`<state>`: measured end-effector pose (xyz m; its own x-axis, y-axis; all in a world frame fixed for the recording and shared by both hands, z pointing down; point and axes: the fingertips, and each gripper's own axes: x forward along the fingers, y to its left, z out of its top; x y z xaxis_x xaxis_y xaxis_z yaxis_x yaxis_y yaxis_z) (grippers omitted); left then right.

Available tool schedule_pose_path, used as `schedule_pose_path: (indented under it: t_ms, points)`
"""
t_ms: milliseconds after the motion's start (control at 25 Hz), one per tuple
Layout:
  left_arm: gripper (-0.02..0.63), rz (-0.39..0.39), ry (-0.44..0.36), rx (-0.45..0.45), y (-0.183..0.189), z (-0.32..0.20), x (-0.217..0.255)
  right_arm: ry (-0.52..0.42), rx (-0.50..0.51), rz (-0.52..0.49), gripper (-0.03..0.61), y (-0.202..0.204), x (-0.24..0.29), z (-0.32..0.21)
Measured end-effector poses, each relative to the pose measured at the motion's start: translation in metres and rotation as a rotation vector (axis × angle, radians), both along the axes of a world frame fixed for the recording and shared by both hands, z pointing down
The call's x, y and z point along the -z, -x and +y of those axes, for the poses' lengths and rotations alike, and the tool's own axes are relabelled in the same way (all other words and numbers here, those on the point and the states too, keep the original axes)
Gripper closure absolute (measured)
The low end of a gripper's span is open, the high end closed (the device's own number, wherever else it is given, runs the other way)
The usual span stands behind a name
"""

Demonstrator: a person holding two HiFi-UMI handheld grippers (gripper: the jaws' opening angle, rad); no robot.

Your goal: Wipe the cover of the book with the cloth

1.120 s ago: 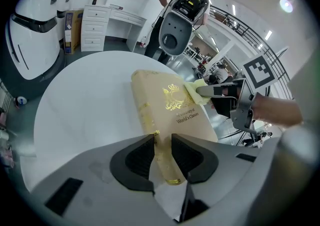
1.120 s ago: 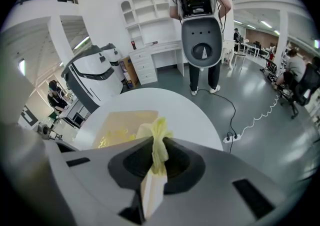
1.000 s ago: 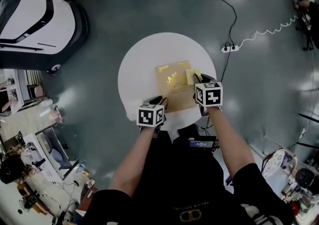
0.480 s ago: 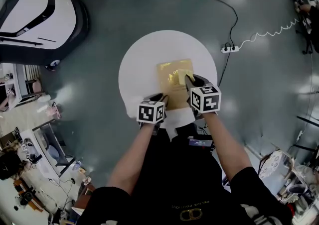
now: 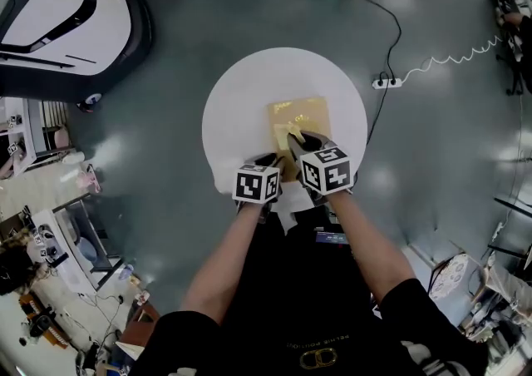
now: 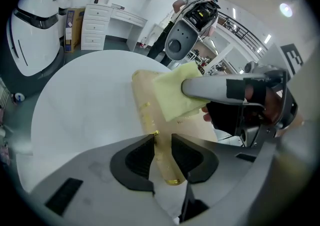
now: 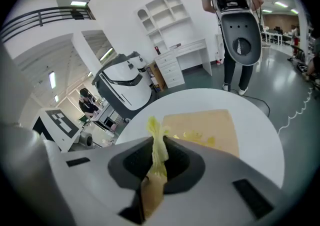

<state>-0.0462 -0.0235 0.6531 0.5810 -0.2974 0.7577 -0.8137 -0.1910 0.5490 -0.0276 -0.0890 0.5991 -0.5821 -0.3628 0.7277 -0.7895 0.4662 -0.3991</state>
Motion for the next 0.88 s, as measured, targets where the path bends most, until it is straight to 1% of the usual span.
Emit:
schedule_pose_path:
  t_ms: [160,360,560,680,880]
  points:
    - [0.506,0.0,0.005,-0.001,0.0,0.001,0.0,0.023,0.018,-0.002,0.488,0.01,-0.008,0.01]
    - [0.506,-0.007,0.007,0.003,0.002,0.001,0.001,0.026,0.018,0.036,0.488,0.009,-0.02,0.014]
    - [0.506,0.002,0.004,-0.004,0.0,-0.001,0.0,-0.011,0.05,0.107,0.488,0.003,-0.029,0.017]
    - [0.506,-0.002,-0.001,-0.006,0.0,-0.002,0.001,-0.032,0.056,0.128,0.488,0.0,-0.031,0.017]
    - [0.506,-0.003,0.012,-0.01,0.001,0.001,0.0,-0.061,0.075,0.153,0.488,0.001,-0.032,0.018]
